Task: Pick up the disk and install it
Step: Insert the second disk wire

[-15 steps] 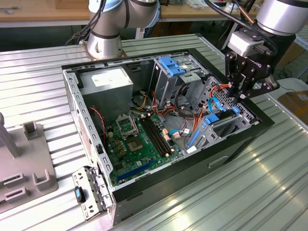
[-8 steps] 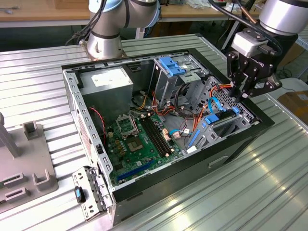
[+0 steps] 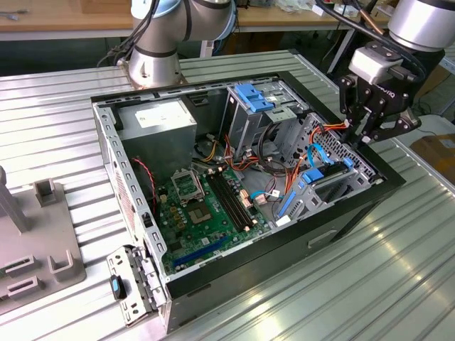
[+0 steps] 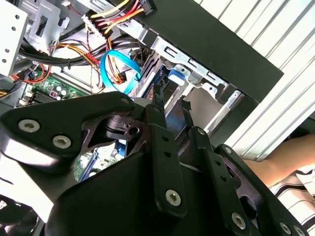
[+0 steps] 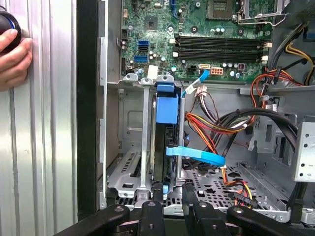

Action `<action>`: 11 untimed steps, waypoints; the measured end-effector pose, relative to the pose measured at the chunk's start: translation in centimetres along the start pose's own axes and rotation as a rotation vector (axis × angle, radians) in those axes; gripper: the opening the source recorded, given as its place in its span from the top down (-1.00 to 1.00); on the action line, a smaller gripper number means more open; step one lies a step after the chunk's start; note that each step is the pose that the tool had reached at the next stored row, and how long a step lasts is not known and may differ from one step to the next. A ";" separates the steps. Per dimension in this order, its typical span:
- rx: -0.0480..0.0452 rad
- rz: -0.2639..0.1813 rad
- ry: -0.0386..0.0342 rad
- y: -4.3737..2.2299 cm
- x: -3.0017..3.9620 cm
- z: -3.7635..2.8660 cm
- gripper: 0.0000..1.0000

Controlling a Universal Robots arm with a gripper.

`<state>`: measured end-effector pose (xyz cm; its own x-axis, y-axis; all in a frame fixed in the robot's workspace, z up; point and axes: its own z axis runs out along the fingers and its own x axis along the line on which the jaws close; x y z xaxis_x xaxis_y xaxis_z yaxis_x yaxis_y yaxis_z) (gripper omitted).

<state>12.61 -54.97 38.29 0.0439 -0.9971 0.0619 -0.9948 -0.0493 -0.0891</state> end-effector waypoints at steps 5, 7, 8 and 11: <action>0.0000 0.000 -0.0001 -0.01 0.01 0.00 0.40; 0.0000 0.000 0.0000 -0.01 0.00 0.00 0.40; 0.0000 0.000 0.0000 -0.01 0.01 0.00 0.40; 0.0000 0.000 -0.0001 -0.01 0.01 -0.03 0.40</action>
<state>12.62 -54.98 38.32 0.0443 -0.9971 0.0618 -0.9948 -0.0497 -0.0891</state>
